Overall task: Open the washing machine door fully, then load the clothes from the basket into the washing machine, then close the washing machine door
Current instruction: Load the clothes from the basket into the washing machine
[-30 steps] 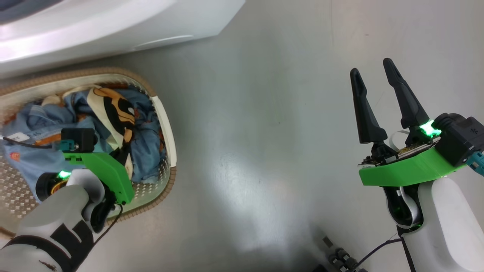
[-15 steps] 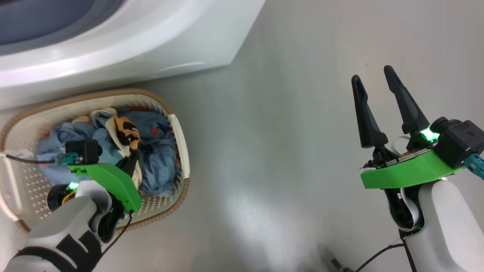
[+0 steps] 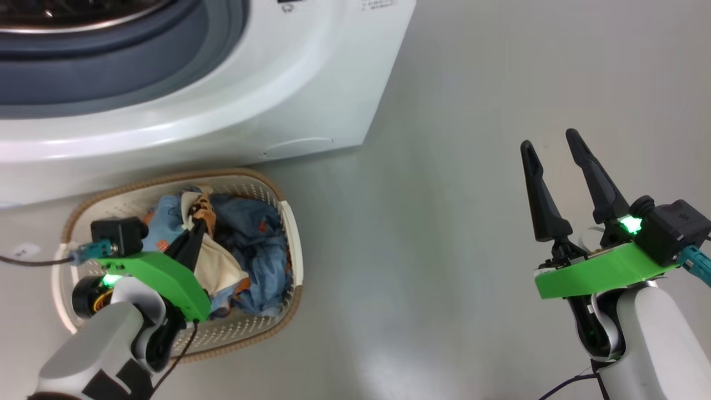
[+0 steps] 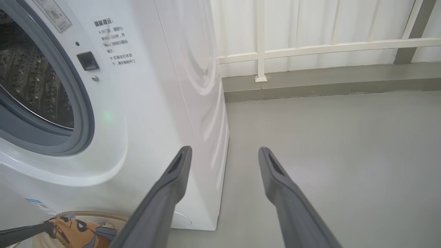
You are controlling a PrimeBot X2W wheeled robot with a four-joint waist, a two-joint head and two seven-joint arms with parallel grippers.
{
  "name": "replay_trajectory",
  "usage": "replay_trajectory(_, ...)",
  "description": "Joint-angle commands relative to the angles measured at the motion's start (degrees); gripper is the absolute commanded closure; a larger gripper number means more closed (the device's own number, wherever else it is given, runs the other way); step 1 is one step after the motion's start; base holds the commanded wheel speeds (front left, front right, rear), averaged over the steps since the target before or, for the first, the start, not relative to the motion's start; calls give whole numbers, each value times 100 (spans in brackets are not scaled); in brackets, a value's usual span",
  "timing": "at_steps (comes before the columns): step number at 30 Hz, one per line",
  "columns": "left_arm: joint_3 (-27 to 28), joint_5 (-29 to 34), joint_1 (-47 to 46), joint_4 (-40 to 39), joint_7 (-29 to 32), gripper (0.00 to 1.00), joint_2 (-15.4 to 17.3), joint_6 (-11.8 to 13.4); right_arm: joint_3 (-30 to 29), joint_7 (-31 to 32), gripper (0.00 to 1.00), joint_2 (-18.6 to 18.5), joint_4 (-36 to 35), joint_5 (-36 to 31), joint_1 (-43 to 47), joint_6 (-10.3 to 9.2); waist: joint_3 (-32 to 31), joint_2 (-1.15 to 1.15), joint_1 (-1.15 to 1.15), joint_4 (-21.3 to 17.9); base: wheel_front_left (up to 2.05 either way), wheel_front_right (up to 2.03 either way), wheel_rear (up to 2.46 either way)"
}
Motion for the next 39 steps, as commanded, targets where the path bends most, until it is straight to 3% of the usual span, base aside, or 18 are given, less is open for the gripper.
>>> replay_trajectory(1, 416, 271, 185, -194, -78, 100, 161, -14, 70, -43, 0, -26, -92, 100, 260, 48, -261, 0, 0, 103, 0, 0, 0)
replay_trajectory(20, 2407, 2282, 1438, -1594, -78, 100, 68, -14, 1, -43, 0, -137, 30, 170, 830, 48, -1178, 0, 0, 319, 0, 0, 0)
replay_trajectory(39, 4081, 3694, 2774, -3016, -79, 100, -234, -14, -117, -43, 0, -301, 35, 199, 1493, 48, -1921, 0, 0, 615, 0, 0, 0)
